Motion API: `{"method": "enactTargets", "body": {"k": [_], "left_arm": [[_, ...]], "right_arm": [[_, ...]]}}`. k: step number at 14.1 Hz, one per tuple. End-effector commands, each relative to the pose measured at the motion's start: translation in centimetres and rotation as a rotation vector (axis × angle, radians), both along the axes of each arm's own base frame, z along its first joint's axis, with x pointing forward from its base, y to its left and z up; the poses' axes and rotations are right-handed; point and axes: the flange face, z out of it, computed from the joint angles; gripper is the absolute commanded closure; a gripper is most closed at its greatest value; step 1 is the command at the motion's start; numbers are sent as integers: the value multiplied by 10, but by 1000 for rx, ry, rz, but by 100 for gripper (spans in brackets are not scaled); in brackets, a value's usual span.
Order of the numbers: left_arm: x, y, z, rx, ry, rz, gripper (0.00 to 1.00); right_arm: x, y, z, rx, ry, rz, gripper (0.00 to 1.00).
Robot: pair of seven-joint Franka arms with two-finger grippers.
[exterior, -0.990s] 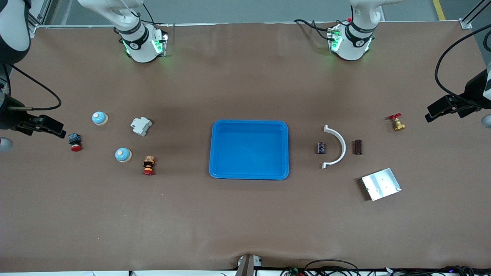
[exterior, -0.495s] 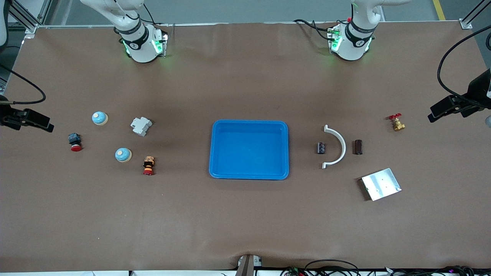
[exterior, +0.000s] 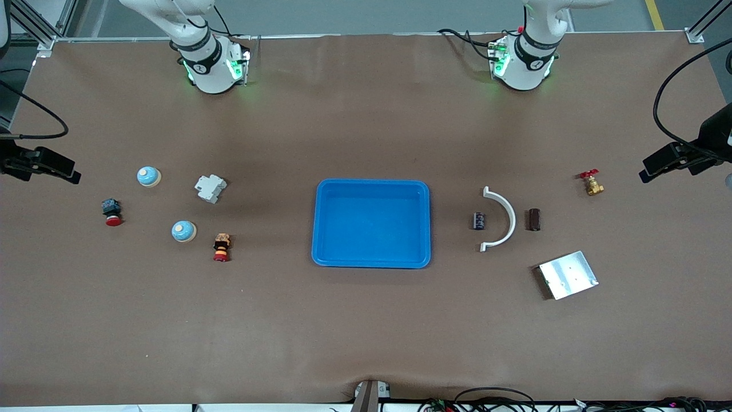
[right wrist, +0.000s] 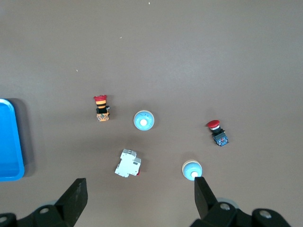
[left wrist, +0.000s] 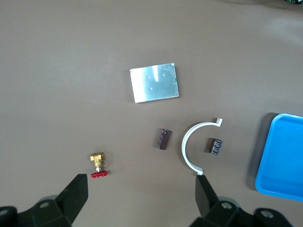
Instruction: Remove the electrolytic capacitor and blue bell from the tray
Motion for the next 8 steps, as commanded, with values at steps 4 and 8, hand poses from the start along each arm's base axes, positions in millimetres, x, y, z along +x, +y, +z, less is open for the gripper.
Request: {"method": "enactTargets", "body": {"k": [4,8], "left_arm": [[0,8,2,-22,7,16,0],[1,13,1,-22,8,21,0]], "right_arm": [[-29,-1,6,-8,-21,18,0],[-30,0,3,5,-12,16,0]]}}
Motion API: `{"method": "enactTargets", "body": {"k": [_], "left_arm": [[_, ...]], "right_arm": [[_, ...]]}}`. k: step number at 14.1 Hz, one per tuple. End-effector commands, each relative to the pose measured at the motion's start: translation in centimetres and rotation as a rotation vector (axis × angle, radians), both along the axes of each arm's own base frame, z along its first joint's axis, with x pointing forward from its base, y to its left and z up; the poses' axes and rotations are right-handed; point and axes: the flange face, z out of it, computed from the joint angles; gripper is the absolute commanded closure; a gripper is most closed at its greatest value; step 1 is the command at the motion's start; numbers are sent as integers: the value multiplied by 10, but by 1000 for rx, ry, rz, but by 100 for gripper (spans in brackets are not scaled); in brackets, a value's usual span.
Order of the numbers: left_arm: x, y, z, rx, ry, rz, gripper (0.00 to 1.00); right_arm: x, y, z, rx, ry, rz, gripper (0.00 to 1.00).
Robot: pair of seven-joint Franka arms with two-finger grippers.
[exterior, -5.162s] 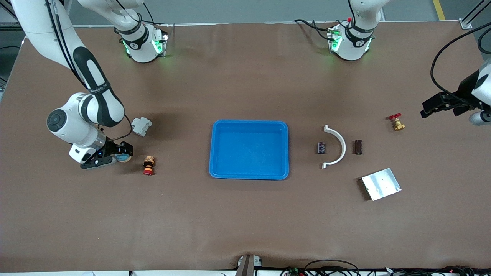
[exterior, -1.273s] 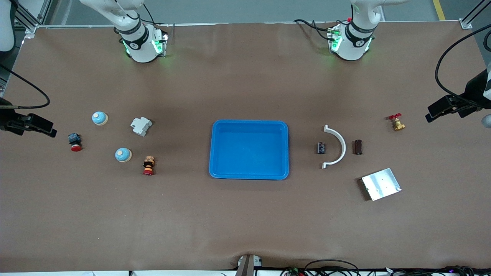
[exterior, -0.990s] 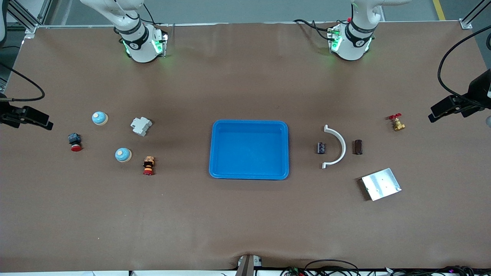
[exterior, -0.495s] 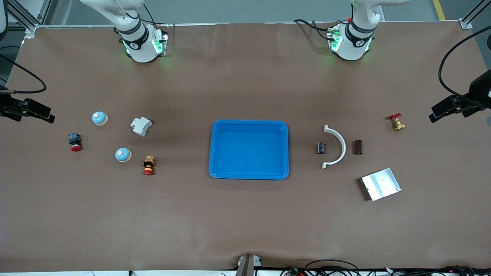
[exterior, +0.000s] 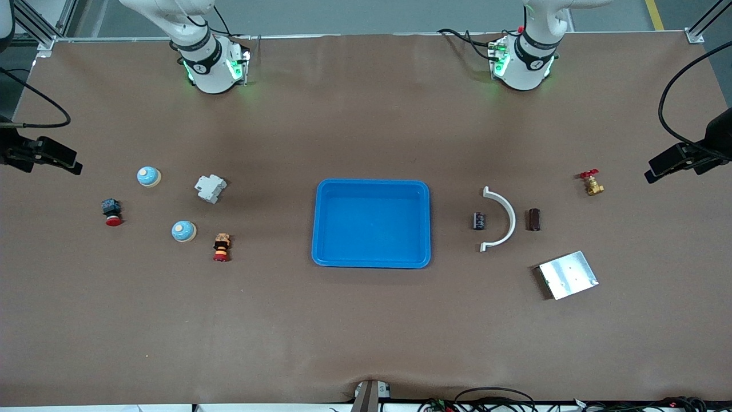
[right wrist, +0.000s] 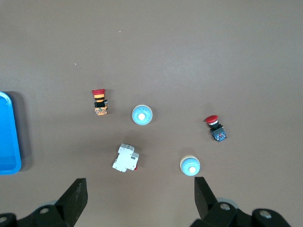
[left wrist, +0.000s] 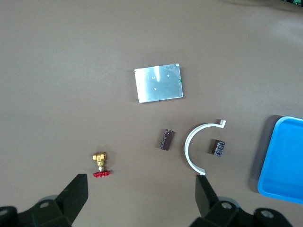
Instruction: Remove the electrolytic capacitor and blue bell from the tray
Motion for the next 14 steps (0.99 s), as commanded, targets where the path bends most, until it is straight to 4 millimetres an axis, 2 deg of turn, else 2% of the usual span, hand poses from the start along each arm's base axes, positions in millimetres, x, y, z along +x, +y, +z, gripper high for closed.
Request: {"method": "enactTargets", "body": {"k": [1,9,14], "left_arm": [[0,3,2,-22,6,2,0],[-6,-16,13,-14,-13,-75,0],[-24,-18,13,-11,-34,-84,0]], "right_arm": [[-8,1,-2,17,-2,7,0],[-6,5,3,35,-45,10,0],[-10,5,17,24,-87,14,0]]}}
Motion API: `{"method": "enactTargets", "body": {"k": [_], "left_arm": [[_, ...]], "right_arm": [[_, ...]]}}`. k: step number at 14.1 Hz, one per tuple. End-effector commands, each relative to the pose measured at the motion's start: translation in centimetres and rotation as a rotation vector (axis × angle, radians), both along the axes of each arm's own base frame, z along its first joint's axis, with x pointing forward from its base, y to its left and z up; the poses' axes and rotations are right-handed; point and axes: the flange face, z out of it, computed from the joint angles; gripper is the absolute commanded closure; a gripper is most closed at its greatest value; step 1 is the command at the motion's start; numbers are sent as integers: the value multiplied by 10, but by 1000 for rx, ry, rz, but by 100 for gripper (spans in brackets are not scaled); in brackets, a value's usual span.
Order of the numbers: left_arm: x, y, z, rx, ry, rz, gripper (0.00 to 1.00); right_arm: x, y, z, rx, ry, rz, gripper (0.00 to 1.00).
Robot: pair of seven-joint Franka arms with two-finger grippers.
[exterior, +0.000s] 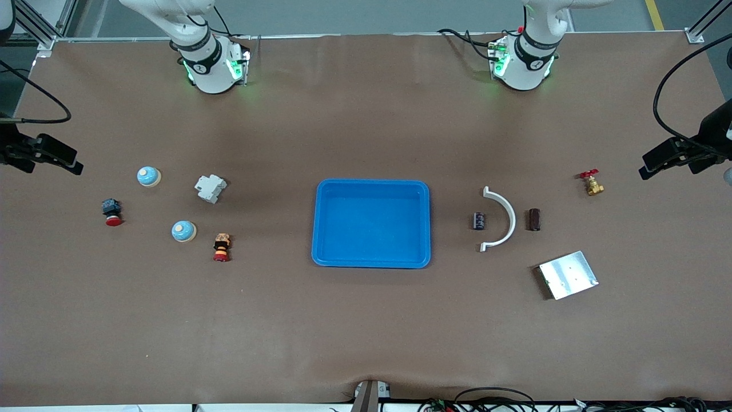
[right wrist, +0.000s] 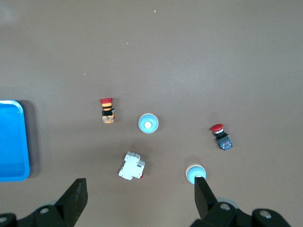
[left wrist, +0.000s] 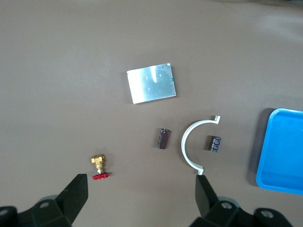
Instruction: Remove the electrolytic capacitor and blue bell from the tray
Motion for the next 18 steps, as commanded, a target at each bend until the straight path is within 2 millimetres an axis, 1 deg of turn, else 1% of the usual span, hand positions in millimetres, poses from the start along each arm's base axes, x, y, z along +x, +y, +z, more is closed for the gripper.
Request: {"method": "enactTargets", "body": {"k": [1,3,4,8,9,10,13,18], "left_arm": [[-23,-9,0,-11,-28,-31,0],[-37,-15,-4,-8,-59,-41,0],[-39,-15,-2,-8,-68,-41,0],[-32,-13,-1,-11,-65,-27,0],[-29,-13,4,-11,-70,-27,0],[-28,-13,2,-9,-47,-31,0],[-23,-13,6,-9,-11,-34,0],[-22,-13,4,-9,-5,-37,0]], "right_arm": [[-8,1,6,5,-24,12,0],[-9,0,7,5,-26,10,0],[-9,0,7,5,-24,10,0],[-9,1,2,6,-15,12,0],[-9,1,1,6,-13,12,0],[-9,1,1,7,-13,11,0],[-9,0,-1,8,-9,10,0],[-10,0,-4,10,-4,8,0]]}}
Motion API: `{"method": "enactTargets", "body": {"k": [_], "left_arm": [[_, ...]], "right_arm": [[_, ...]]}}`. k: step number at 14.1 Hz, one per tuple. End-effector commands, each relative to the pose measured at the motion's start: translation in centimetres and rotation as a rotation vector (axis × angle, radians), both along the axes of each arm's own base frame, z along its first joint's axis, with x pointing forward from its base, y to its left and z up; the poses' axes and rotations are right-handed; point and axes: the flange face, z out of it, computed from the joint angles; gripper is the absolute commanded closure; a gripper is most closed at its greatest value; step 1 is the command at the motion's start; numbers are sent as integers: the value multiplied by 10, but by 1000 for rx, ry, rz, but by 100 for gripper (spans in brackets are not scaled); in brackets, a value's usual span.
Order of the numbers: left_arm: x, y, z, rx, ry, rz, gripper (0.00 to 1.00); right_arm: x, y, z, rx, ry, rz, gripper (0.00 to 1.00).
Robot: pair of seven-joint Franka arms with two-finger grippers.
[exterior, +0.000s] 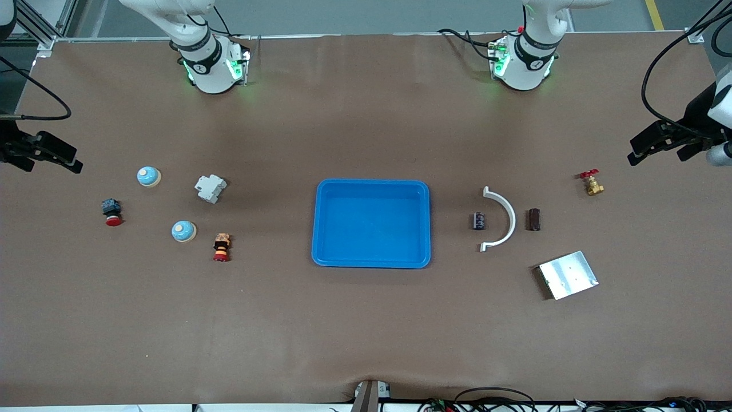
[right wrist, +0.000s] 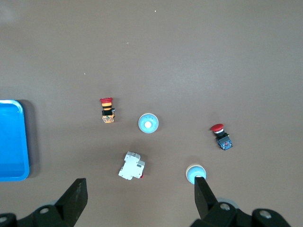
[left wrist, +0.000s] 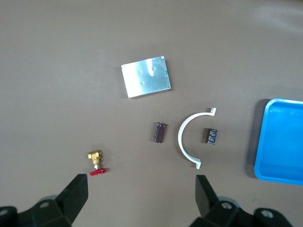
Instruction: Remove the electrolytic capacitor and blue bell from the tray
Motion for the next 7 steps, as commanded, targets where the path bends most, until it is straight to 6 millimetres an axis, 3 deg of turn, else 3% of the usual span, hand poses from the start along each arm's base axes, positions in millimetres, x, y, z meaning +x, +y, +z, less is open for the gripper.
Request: {"method": "enactTargets", "body": {"k": [1,7], "left_arm": [[1,1,6,-9,7,-10,0],[1,2,4,-9,11,-11,0]], "right_arm": [[-8,0,1,9,-12,9,0],[-8,0,-1,10,-7,9,0]]}}
